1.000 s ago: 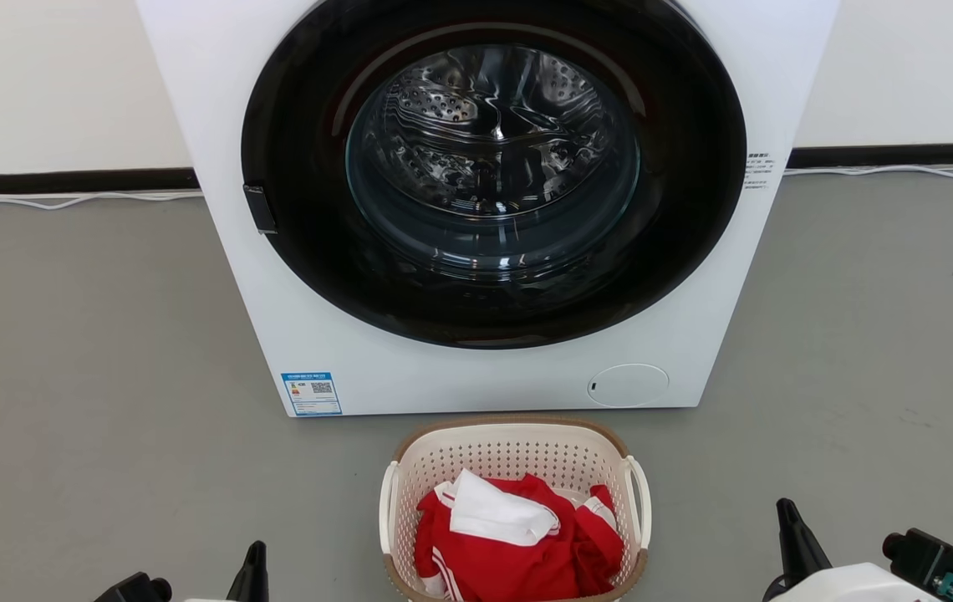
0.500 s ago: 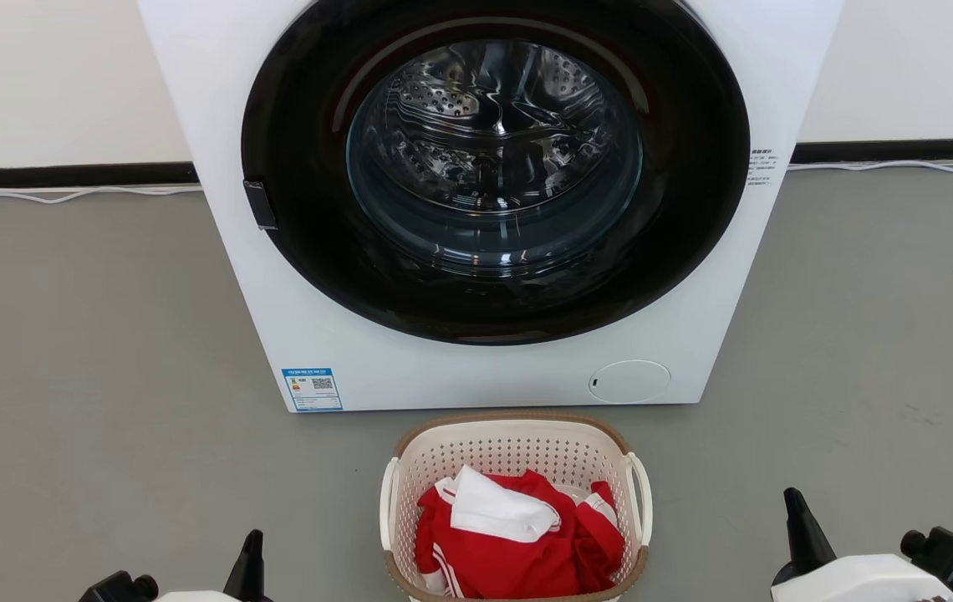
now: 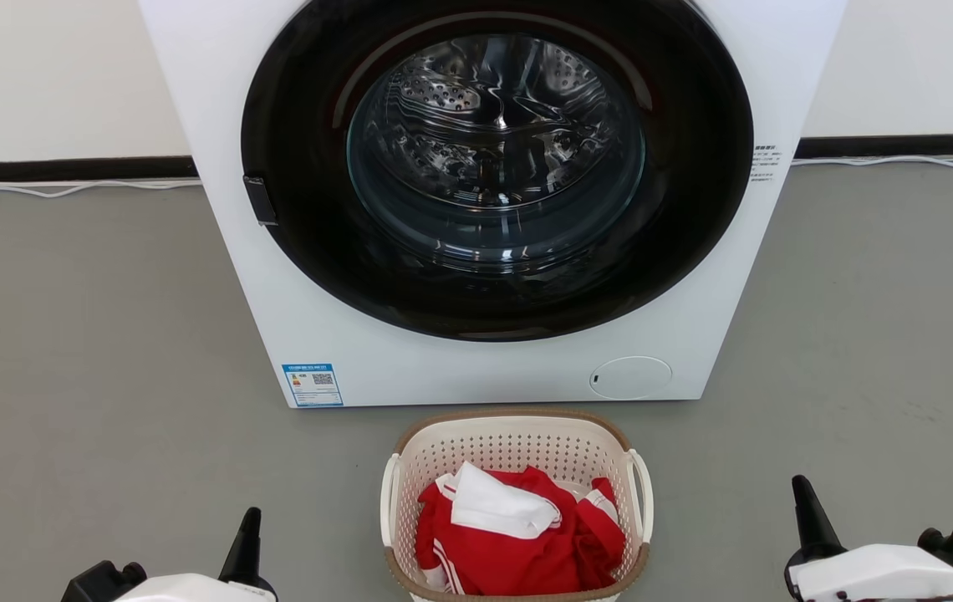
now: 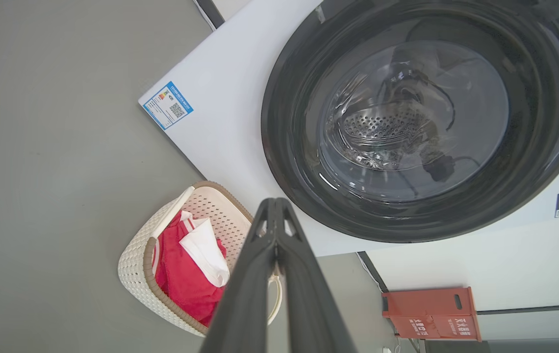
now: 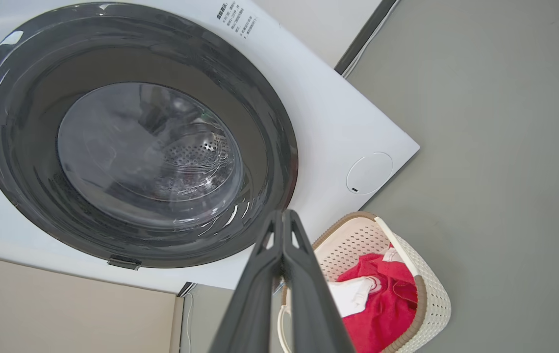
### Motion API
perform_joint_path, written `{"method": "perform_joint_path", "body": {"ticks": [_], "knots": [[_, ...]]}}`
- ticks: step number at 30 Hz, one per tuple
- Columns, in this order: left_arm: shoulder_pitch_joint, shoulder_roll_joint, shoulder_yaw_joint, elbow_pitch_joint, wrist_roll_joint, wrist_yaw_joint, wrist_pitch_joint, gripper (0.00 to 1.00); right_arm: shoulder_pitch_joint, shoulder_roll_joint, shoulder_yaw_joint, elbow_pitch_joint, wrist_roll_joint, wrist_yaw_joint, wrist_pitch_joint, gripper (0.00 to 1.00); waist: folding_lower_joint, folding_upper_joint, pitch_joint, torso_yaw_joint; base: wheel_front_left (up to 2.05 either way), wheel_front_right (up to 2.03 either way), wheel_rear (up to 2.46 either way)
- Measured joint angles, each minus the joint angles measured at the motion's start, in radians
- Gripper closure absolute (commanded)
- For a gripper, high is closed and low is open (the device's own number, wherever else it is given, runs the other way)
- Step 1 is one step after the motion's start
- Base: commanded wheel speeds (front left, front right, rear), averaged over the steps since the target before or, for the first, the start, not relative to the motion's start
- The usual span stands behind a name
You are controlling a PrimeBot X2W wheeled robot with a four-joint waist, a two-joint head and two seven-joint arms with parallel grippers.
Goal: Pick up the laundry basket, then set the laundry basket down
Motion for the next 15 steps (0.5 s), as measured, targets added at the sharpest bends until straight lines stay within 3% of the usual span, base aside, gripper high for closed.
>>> {"method": "perform_joint_path", "body": {"ticks": [15], "knots": [[-0.007, -0.002, 0.023, -0.035, -0.143, -0.024, 0.039, 1.0, -0.001, 0.0, -0.013, -0.046, 0.177, 0.0, 0.04, 1.0, 0.0, 0.0, 0.008, 0.002, 0.0, 0.0, 0.0]]}}
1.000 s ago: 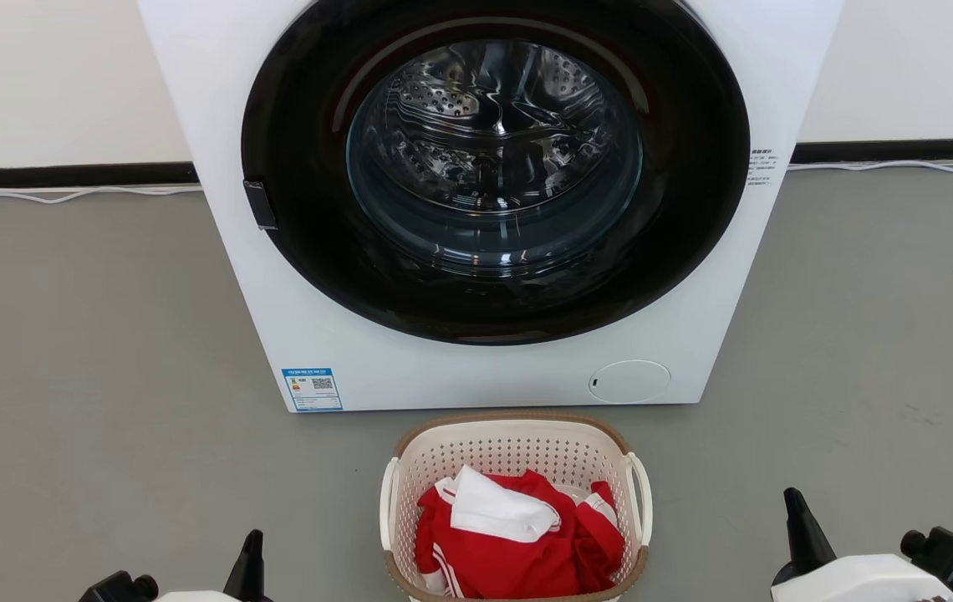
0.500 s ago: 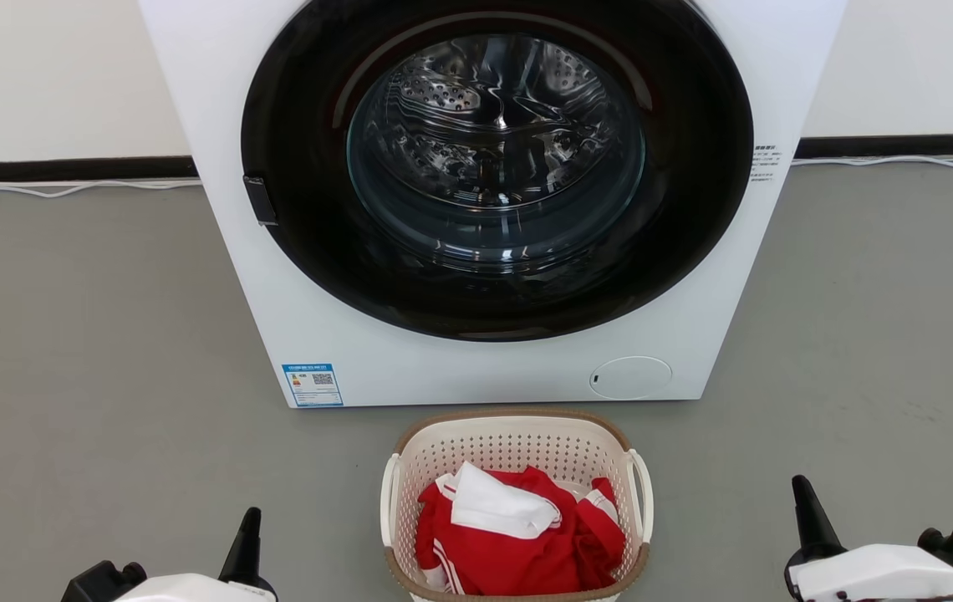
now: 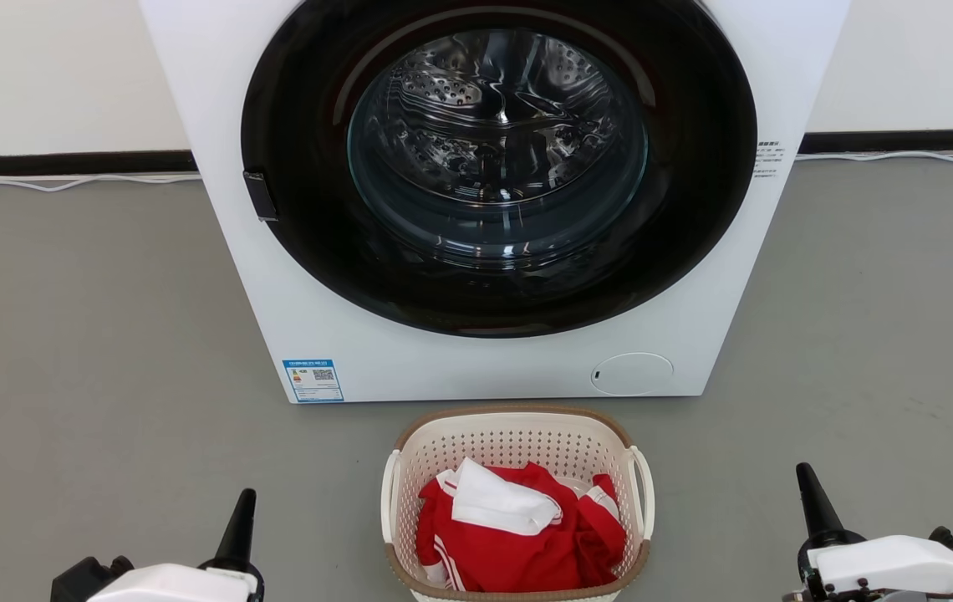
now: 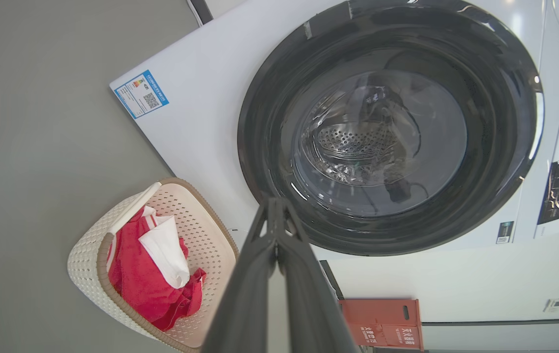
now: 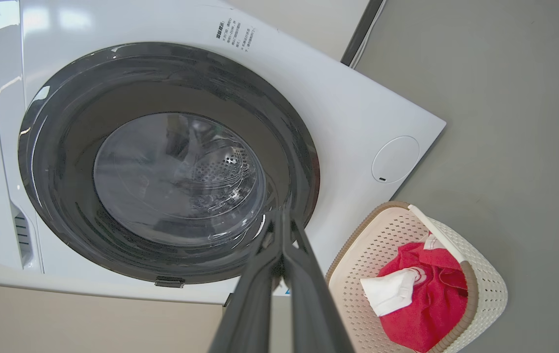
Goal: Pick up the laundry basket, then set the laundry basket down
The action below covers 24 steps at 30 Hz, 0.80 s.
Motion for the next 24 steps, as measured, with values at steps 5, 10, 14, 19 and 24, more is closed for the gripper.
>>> {"method": "perform_joint_path", "body": {"ticks": [5, 10, 14, 19, 24], "knots": [[-0.012, -0.001, 0.008, -0.013, -0.046, -0.008, 0.013, 1.0, 0.0, 0.0, -0.003, -0.014, 0.057, 0.0, 0.013, 1.0, 0.0, 0.0, 0.003, 0.001, 0.0, 0.0, 0.0], [-0.014, -0.002, 0.014, -0.025, -0.095, -0.011, 0.031, 1.0, -0.001, 0.0, -0.007, -0.031, 0.117, 0.0, 0.027, 1.0, 0.0, 0.0, 0.006, 0.001, 0.0, 0.0, 0.0], [-0.014, -0.002, 0.021, -0.034, -0.134, -0.02, 0.041, 1.0, -0.001, 0.0, -0.012, -0.042, 0.163, 0.0, 0.039, 1.0, 0.0, 0.0, 0.008, 0.002, 0.0, 0.0, 0.0], [-0.016, -0.003, 0.028, -0.044, -0.178, -0.021, 0.052, 1.0, -0.004, 0.0, -0.019, -0.059, 0.223, 0.0, 0.056, 1.0, 0.0, 0.0, 0.011, 0.003, 0.0, 0.0, 0.0], [-0.024, -0.003, 0.037, -0.057, -0.227, -0.029, 0.064, 1.0, -0.008, 0.0, -0.024, -0.071, 0.282, 0.0, 0.067, 1.0, 0.0, 0.0, 0.013, 0.003, 0.0, 0.0, 0.0]]}}
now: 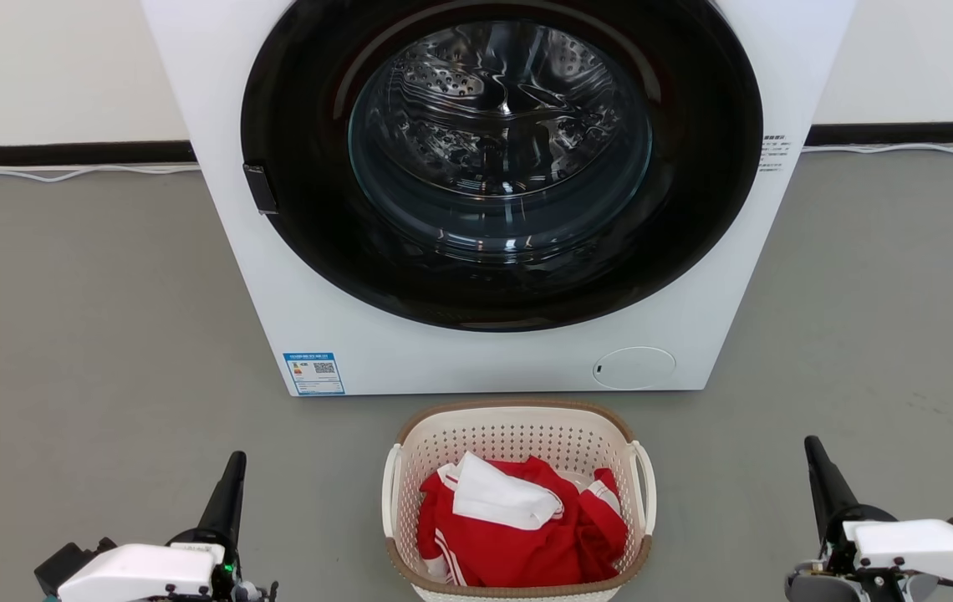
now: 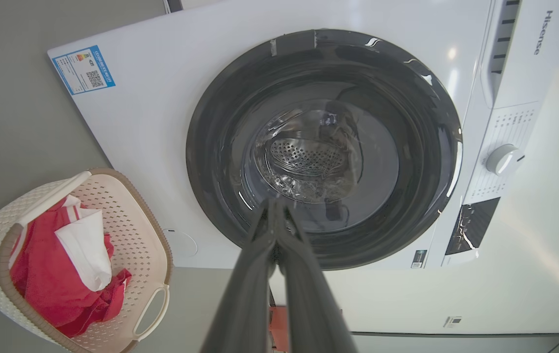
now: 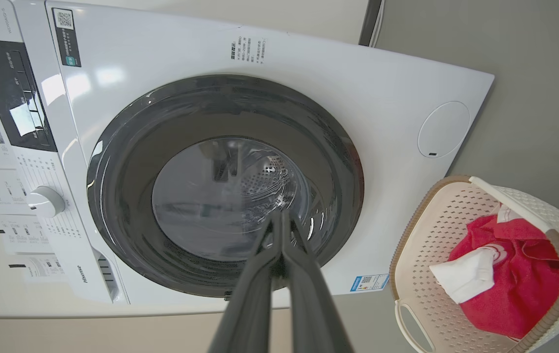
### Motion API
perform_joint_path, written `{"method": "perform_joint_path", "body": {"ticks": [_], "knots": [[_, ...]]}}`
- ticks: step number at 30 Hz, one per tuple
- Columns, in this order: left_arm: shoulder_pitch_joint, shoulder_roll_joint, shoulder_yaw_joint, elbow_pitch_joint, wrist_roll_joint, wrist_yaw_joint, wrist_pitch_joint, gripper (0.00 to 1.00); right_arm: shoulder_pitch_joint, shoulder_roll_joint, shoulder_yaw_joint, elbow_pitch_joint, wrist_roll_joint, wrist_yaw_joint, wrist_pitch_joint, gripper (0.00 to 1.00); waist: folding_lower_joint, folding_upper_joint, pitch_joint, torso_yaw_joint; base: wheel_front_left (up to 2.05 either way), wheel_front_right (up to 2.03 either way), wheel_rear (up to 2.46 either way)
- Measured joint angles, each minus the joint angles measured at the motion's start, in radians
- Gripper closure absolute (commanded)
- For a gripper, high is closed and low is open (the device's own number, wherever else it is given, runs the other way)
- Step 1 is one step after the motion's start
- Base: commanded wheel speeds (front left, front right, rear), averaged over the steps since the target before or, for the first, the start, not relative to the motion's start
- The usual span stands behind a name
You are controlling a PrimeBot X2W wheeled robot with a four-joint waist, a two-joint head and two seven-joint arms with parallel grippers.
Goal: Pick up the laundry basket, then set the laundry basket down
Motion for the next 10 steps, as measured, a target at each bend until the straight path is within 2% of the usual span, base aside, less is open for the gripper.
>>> {"method": "perform_joint_path", "body": {"ticks": [10], "knots": [[-0.009, -0.001, 0.014, -0.023, -0.097, -0.017, 0.032, 1.0, -0.006, 0.0, -0.008, -0.033, 0.119, 0.0, 0.029, 1.0, 0.0, 0.0, 0.006, 0.001, 0.0, 0.0, 0.0]]}}
